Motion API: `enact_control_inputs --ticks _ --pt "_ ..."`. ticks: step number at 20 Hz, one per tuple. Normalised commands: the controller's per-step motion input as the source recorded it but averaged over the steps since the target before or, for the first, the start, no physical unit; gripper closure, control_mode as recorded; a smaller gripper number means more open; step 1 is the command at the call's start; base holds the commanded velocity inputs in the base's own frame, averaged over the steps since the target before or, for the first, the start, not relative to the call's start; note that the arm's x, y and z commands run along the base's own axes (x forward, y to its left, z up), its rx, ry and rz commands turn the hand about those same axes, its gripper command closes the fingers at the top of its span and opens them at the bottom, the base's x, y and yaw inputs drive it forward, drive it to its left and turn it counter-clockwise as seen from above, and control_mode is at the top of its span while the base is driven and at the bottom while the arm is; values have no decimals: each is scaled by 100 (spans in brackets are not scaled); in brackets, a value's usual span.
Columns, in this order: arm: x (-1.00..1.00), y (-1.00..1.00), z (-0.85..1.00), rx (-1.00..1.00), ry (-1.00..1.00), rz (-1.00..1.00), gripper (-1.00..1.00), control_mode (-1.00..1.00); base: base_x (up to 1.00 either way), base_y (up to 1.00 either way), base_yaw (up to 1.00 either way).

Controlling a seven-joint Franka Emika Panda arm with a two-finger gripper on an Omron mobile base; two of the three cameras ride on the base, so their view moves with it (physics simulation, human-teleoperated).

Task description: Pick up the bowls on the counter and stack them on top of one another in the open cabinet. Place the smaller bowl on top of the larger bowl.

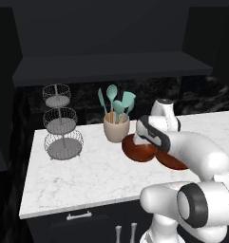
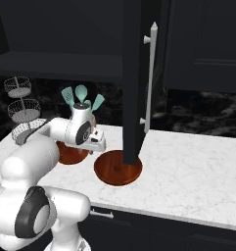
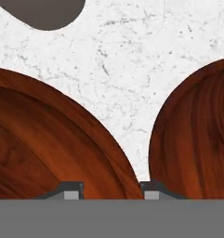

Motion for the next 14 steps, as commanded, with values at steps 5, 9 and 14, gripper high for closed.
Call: enact_control_inputs --ticks 5,9,14 --pt "4 -100 56 2 9 -14 100 -100 0 0 0" --pt "22 -100 13 0 15 -15 100 -100 0 0 0" --pt "18 -66 -57 -7 3 -8 100 -100 0 0 0"
